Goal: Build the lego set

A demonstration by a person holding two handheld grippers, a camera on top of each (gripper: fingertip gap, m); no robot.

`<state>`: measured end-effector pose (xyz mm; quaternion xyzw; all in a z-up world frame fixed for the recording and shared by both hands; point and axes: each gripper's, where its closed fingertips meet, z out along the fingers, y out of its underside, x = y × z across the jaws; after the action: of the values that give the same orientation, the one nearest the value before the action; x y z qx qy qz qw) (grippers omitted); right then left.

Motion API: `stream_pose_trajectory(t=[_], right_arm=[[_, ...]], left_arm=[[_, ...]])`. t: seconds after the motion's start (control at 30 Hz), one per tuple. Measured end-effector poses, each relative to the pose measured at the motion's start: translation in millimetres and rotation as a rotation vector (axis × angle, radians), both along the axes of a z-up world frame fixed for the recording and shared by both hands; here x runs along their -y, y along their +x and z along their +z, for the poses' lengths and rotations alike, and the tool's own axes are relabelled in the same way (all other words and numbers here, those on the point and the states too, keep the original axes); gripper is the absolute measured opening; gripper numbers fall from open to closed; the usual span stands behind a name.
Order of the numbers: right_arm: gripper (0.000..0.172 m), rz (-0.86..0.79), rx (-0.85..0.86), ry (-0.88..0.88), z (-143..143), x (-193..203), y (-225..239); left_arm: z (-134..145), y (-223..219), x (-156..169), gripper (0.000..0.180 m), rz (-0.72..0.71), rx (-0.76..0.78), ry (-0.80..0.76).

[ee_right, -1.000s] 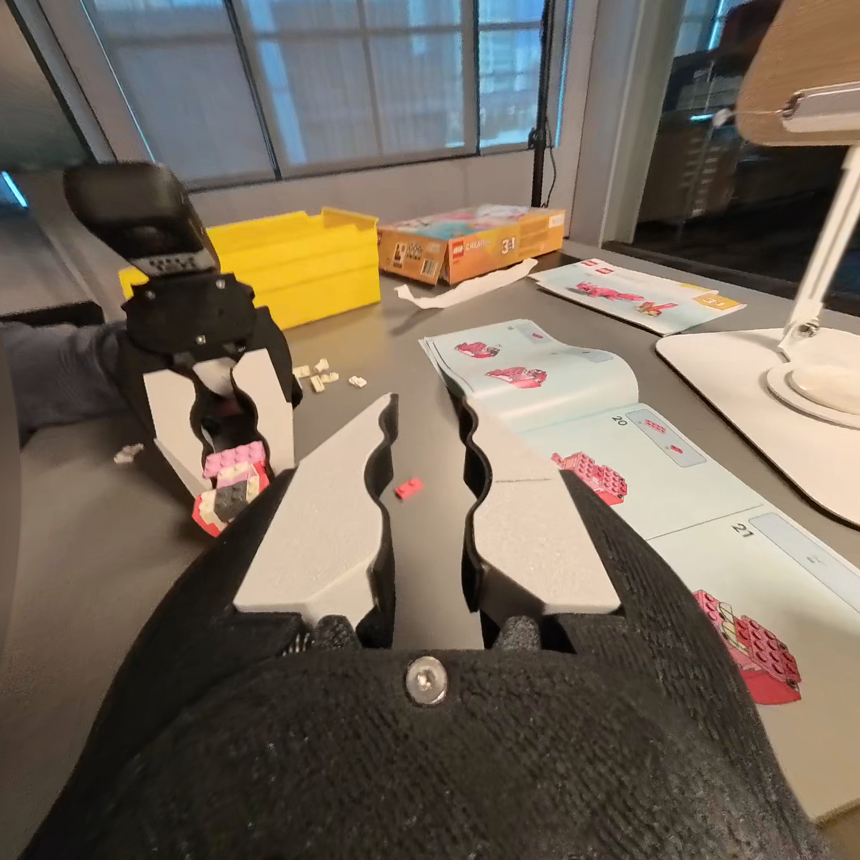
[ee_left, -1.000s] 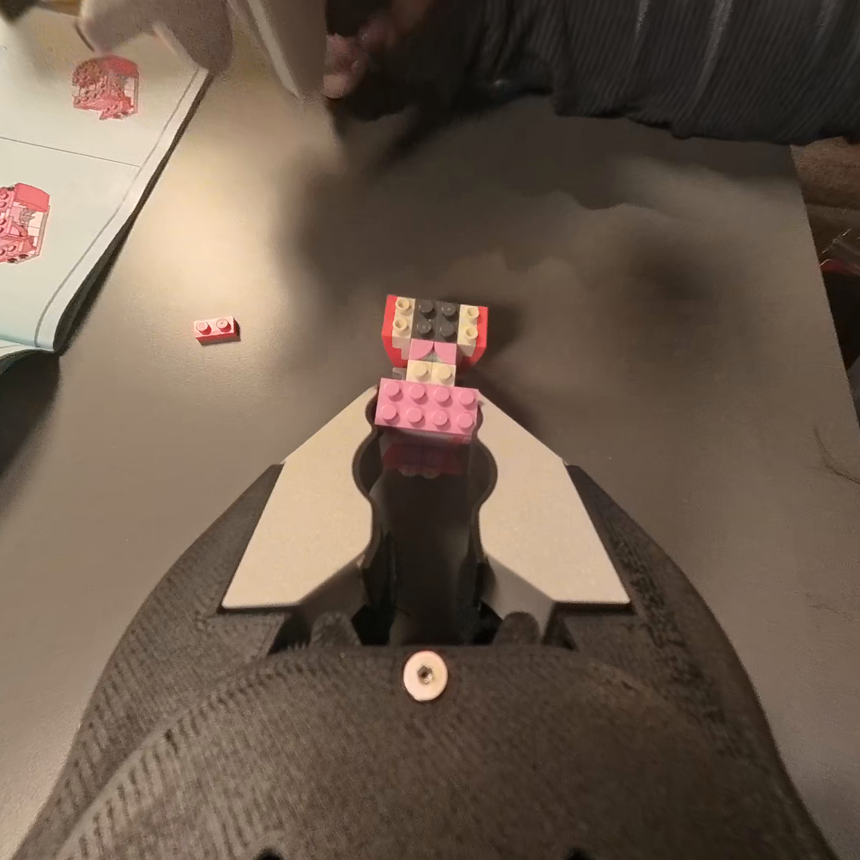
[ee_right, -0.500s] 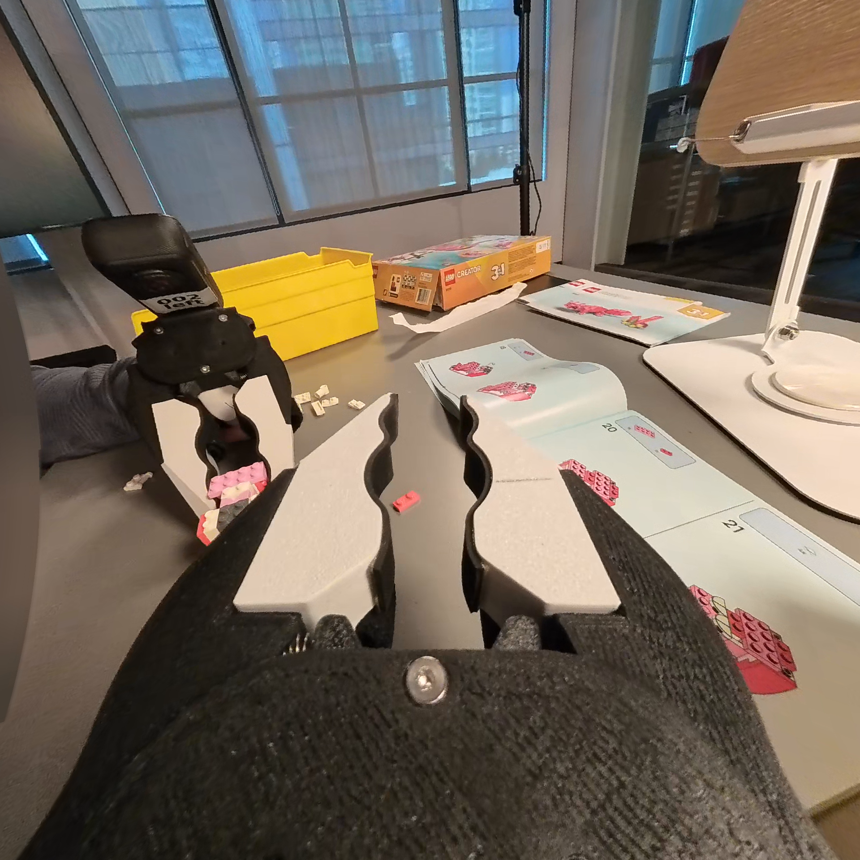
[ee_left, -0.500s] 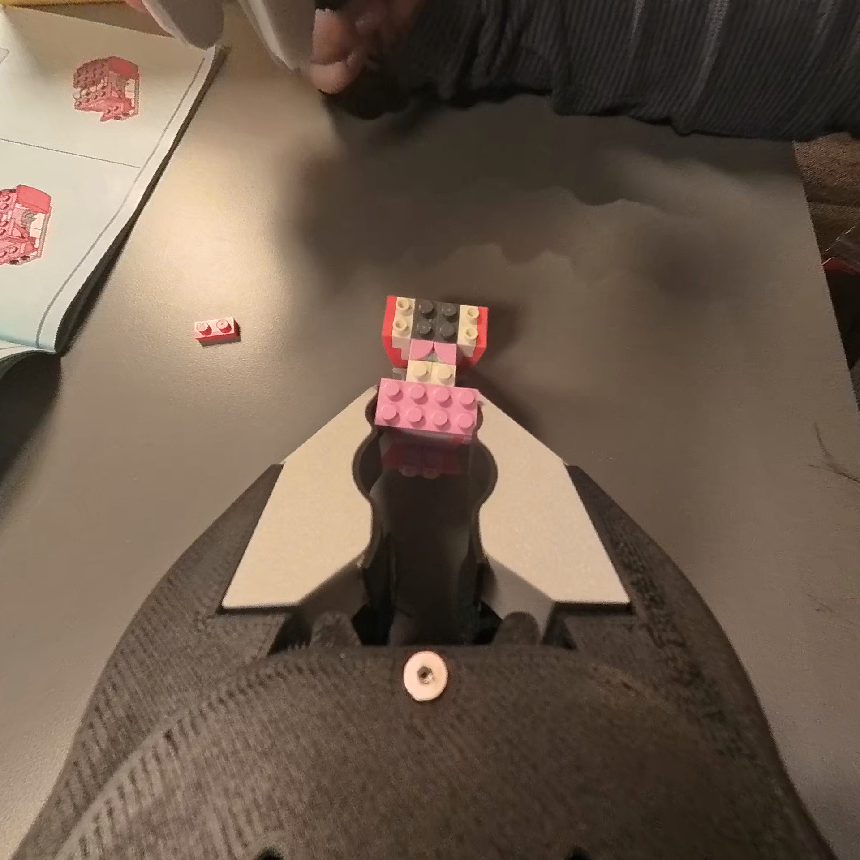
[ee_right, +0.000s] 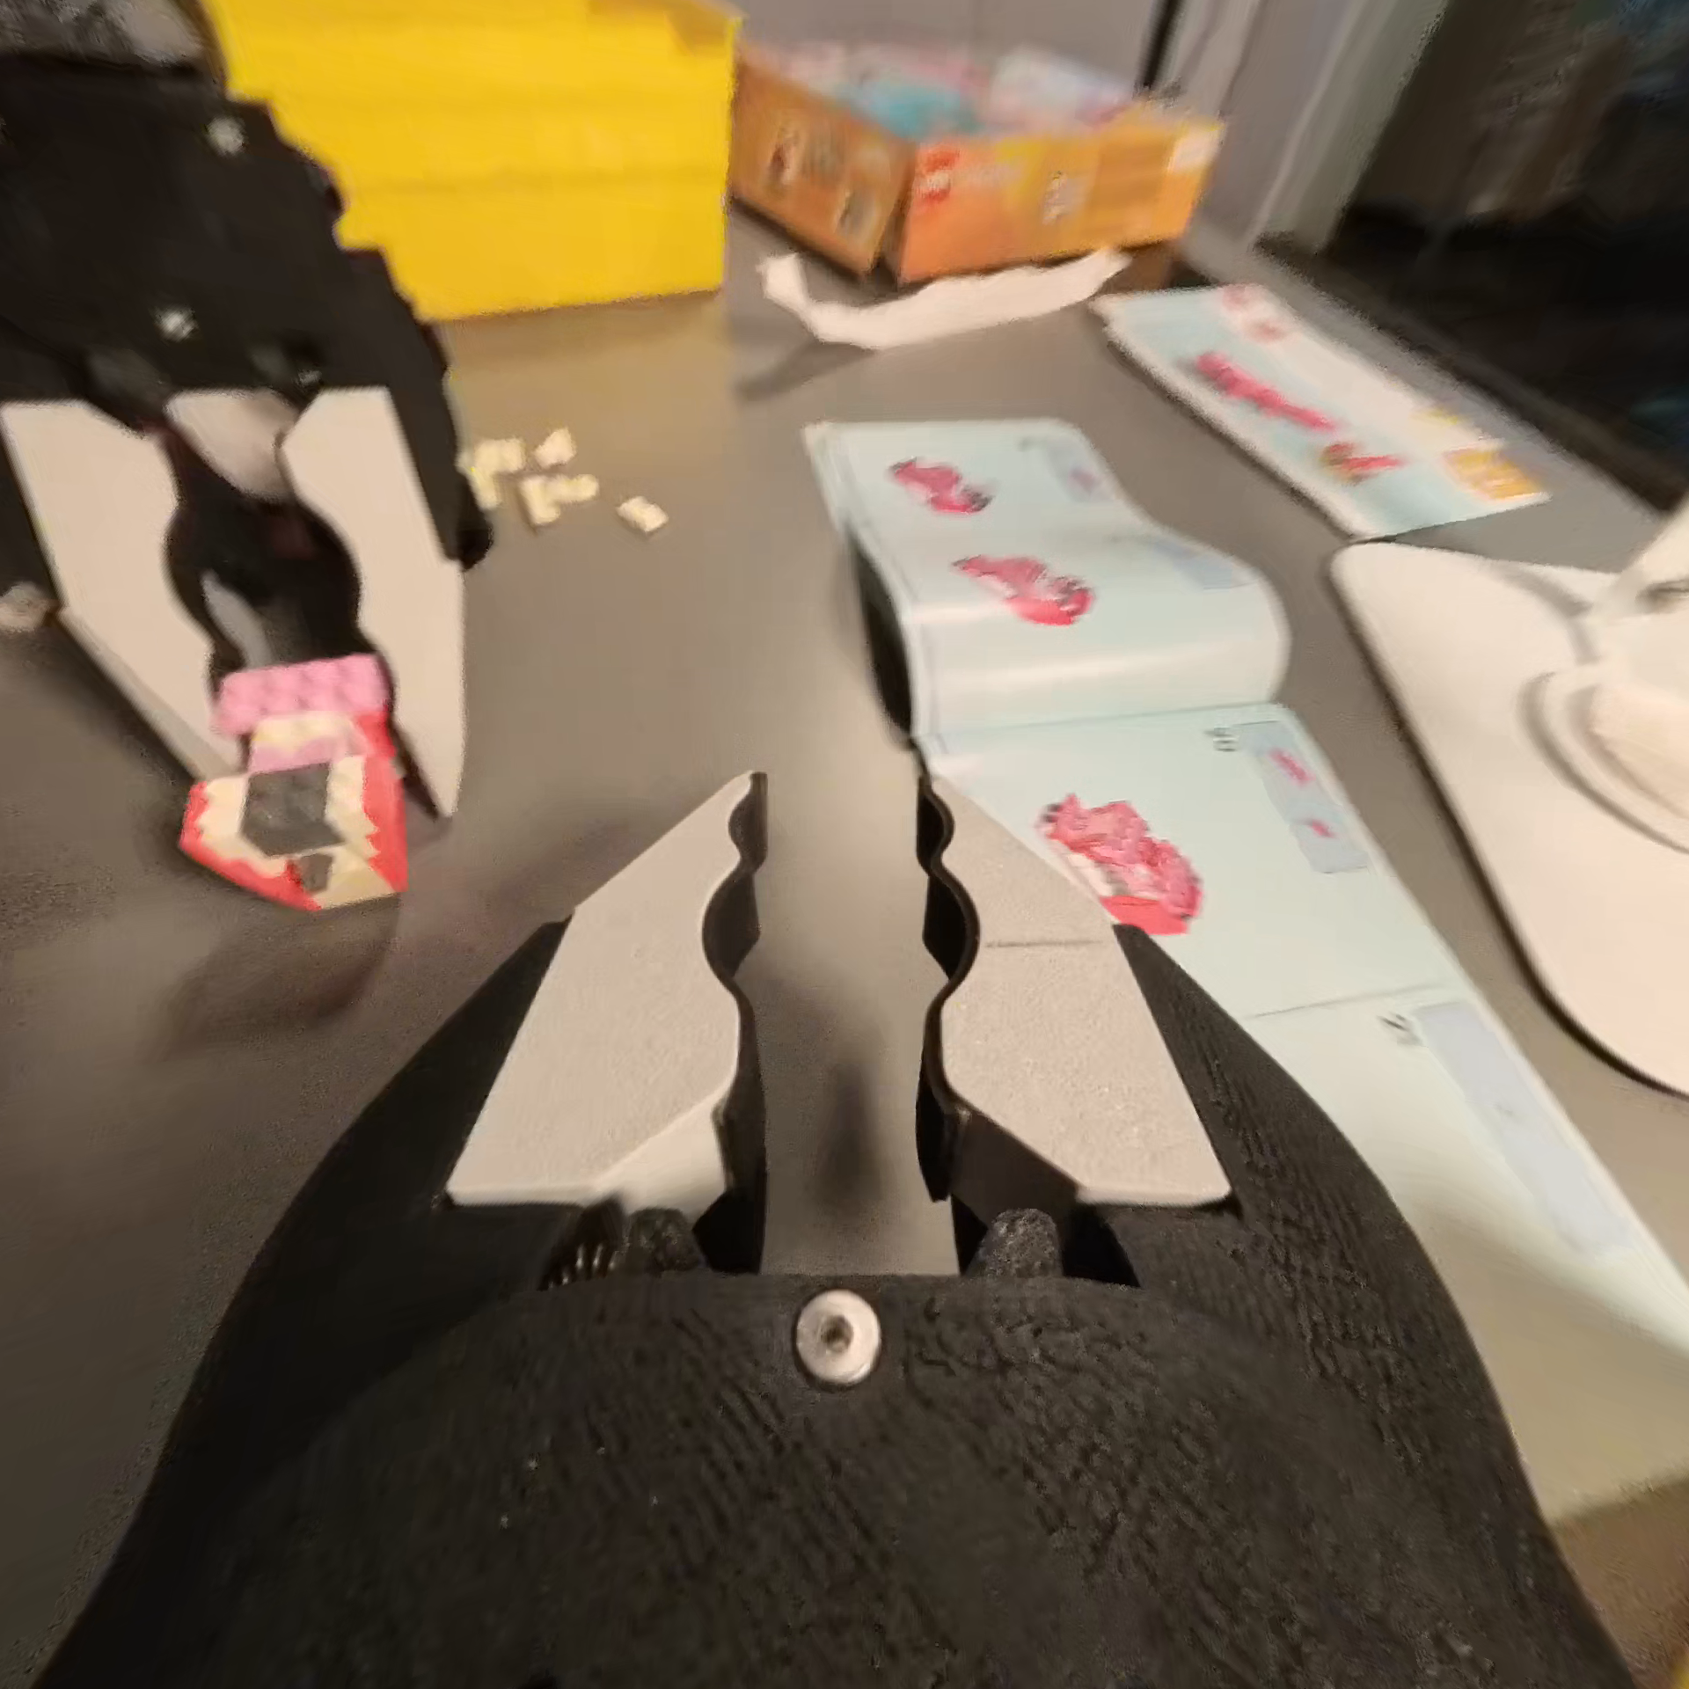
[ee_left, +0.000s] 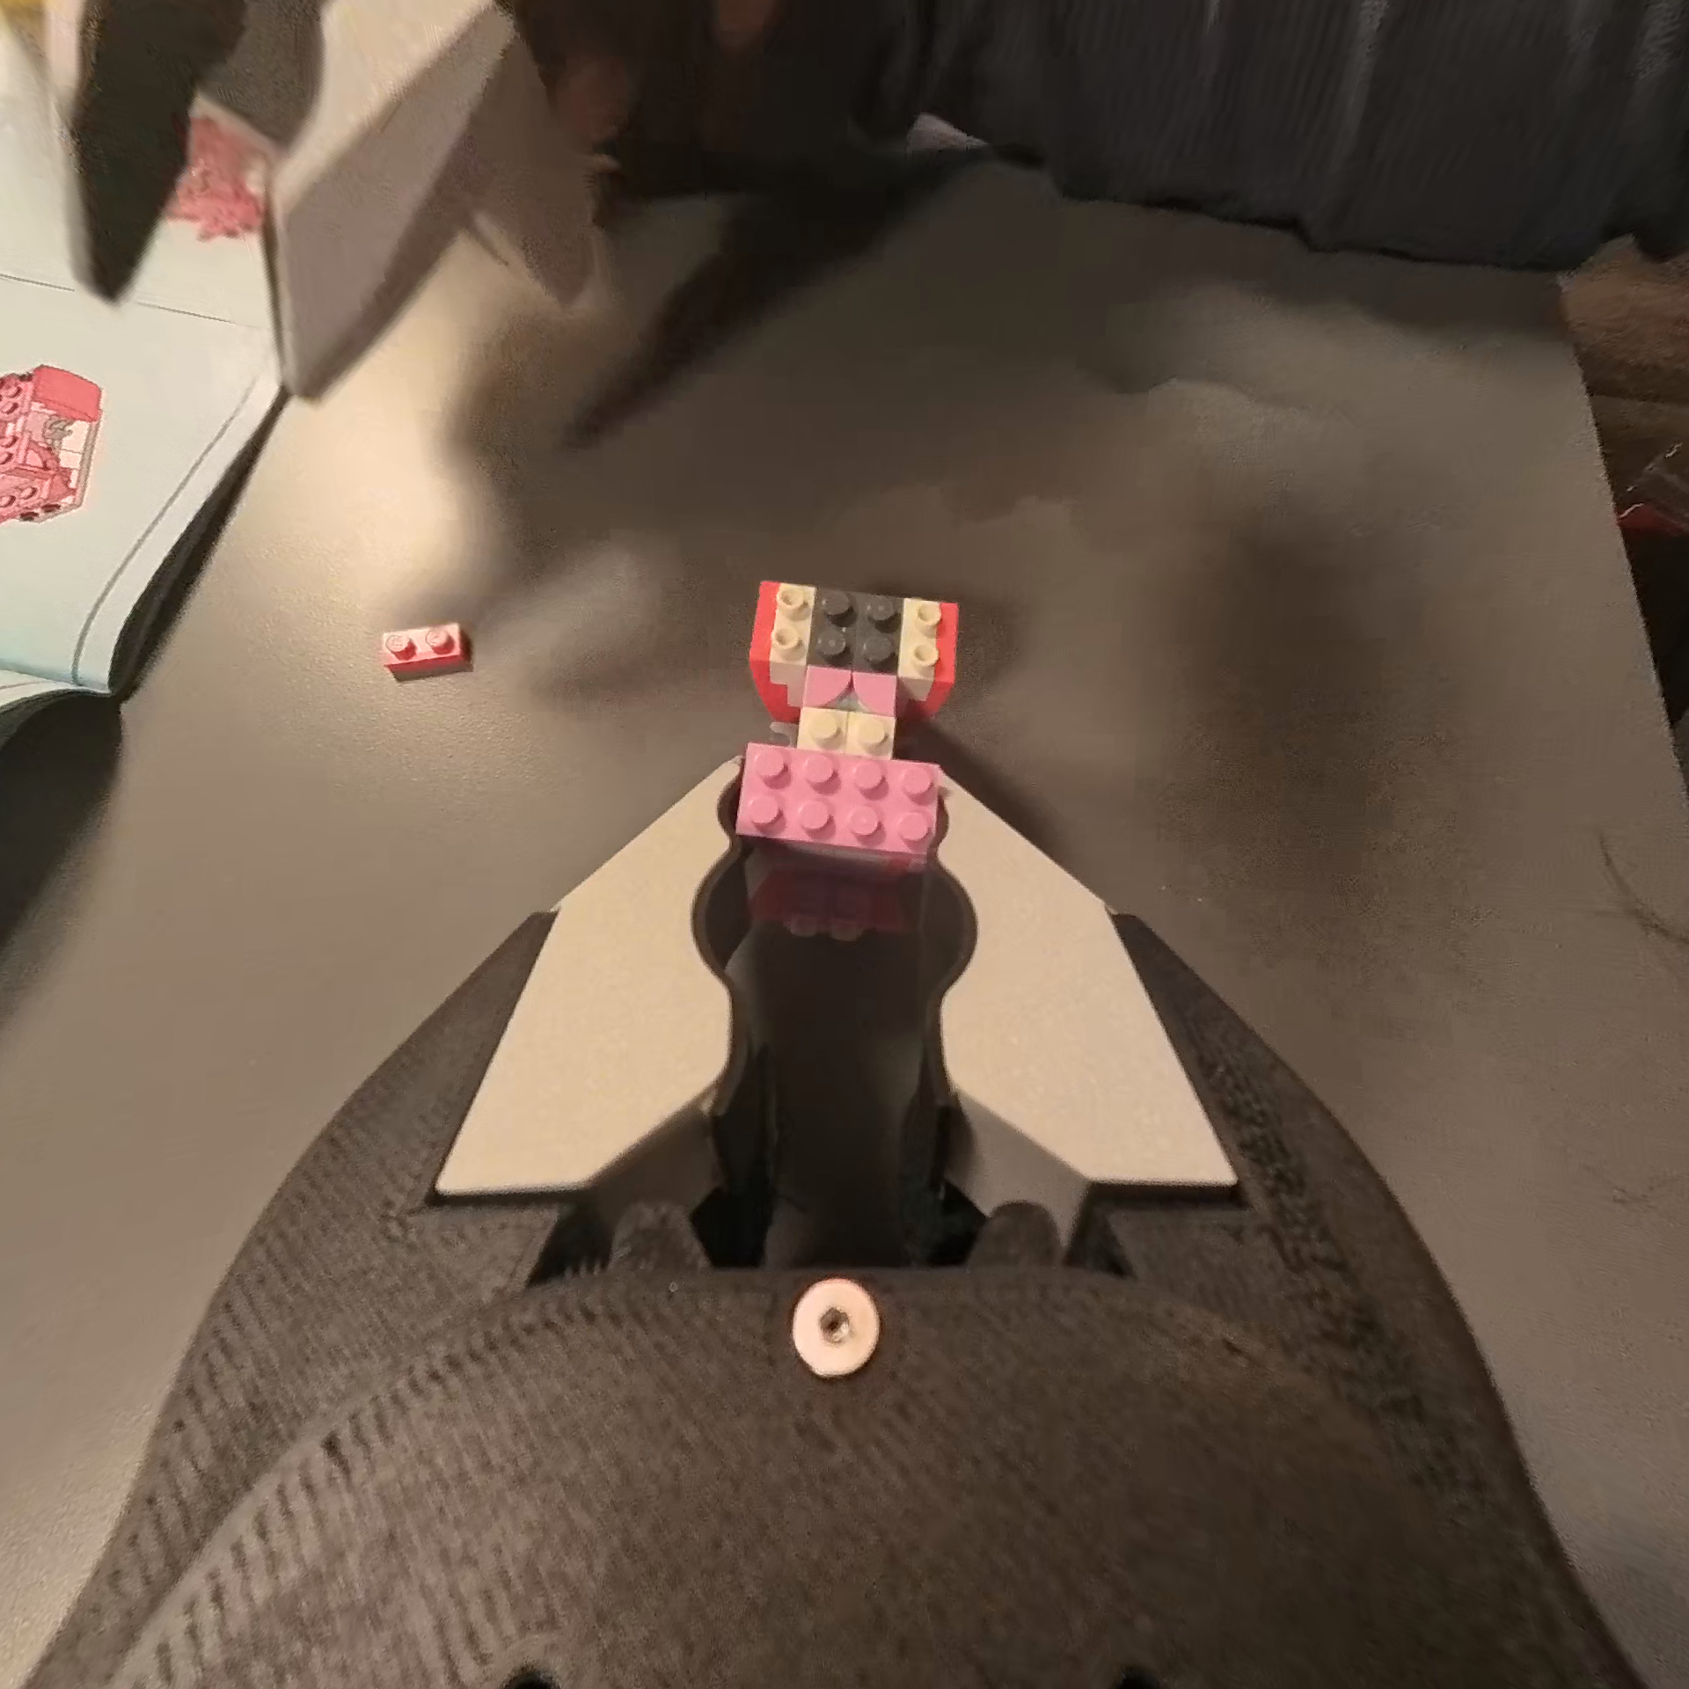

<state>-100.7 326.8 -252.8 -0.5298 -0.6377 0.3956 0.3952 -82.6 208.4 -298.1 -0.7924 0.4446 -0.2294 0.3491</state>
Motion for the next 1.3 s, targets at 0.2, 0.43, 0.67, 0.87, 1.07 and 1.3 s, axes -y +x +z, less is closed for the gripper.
stream_pose_trajectory(t=[0.2,0.43,0.67,0.87,1.07,1.3], right_arm=[[0.04,0.203,0.196,-0.024,-28,25,-5],[0.03,0.3,0.262,0.078,-40,33,-15],[0.015,0.33,0.296,0.006,-43,36,-14],[0.014,0.241,0.271,0.033,-40,31,-13],[0.014,0.121,0.08,-0.072,-9,56,6],[0.014,0.187,0.123,-0.017,3,101,25]], left_arm=[[0,0,0,0.033,0.0,0.003,-0.004],[0,0,0,0.033,-0.001,0.004,-0.005],[-1,0,0,0.049,-0.003,-0.024,0.031],[-1,1,0,0.05,-0.007,-0.018,0.022],[-1,4,2,0.033,-0.026,-0.013,0.019],[0,4,-5,0.032,0.017,-0.032,0.058]])
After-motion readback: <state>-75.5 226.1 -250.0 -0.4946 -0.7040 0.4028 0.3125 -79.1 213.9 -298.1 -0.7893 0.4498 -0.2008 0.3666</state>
